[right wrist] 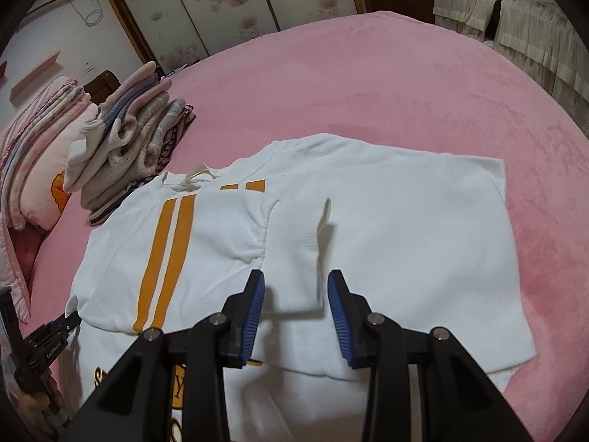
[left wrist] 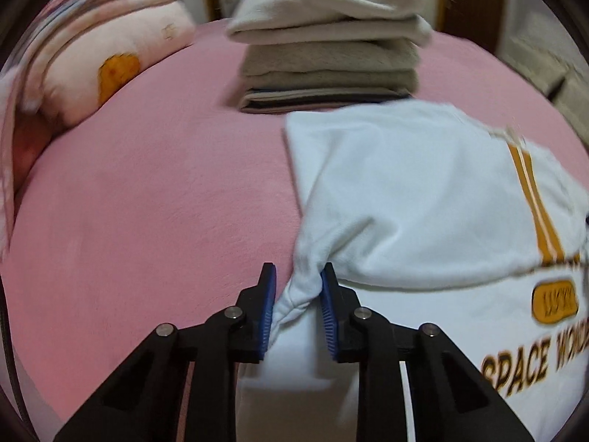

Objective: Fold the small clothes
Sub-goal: 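Fold the shirt side inward with the left tool while the right tool holds the cuff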

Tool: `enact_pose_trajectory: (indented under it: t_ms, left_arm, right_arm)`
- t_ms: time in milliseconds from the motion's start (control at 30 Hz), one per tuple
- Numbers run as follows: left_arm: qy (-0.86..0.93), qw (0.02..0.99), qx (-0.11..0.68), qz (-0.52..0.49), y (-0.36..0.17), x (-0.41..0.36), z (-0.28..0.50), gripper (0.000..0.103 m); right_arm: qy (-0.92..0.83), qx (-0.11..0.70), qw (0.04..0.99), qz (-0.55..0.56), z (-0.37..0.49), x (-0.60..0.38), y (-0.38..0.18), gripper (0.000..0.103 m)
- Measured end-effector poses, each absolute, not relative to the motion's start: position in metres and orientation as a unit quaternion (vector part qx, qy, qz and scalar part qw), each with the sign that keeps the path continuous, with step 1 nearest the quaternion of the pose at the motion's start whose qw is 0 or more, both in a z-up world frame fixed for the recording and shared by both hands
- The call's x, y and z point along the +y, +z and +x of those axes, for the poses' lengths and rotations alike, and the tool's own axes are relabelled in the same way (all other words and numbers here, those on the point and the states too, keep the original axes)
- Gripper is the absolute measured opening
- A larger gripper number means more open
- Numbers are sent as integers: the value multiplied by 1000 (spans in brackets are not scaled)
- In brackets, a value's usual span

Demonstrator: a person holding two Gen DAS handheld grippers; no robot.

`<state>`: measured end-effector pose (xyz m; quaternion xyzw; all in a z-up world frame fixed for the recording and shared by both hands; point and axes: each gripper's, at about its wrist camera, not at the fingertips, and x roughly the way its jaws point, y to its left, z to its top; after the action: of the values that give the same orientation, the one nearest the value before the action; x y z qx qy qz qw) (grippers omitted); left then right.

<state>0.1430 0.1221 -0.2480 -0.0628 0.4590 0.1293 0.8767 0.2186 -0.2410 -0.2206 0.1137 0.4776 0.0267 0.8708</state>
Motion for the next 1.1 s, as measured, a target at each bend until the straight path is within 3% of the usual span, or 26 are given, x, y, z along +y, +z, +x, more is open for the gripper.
enact_pose_trajectory:
  t_ms: [133, 200, 267, 400, 700, 833, 900, 933, 1000, 1100]
  left_arm:
    - [151, 866, 443, -177, -252, 145, 128, 24]
    - [156, 862, 447, -183, -257, 147, 124, 24]
    - [156, 861, 449, -179, -261, 148, 120, 24]
    - [150, 862, 448, -184, -263, 149, 111, 24]
    - [155, 864, 447, -173, -264, 147, 111, 24]
    - [157, 864, 448, -166, -265, 144, 113, 24]
    - [159, 864, 449, -163, -266, 144, 113, 24]
    - [160, 864, 449, -163, -266, 145, 113, 24]
    - [161, 863, 450, -163, -266, 145, 113, 24]
    - [168, 863, 449, -160, -265, 144, 113, 24]
  right_arm:
    - [31, 483, 870, 96, 219, -230, -225, 36]
    - [25, 488, 870, 74, 219, -224, -231, 35]
    - [16, 488, 871, 54, 218, -220, -235, 21]
    - [13, 483, 874, 54, 215, -226, -232, 8]
    - [31, 498, 857, 125, 210, -245, -228, 11]
    - [34, 509, 844, 167, 210, -250, -235, 26]
    - [33, 511, 842, 167, 211, -247, -237, 27]
    - [34, 512, 843, 160, 211, -244, -237, 27]
    - [36, 512, 846, 144, 210, -237, -233, 9]
    - [38, 498, 856, 135, 203, -237, -217, 7]
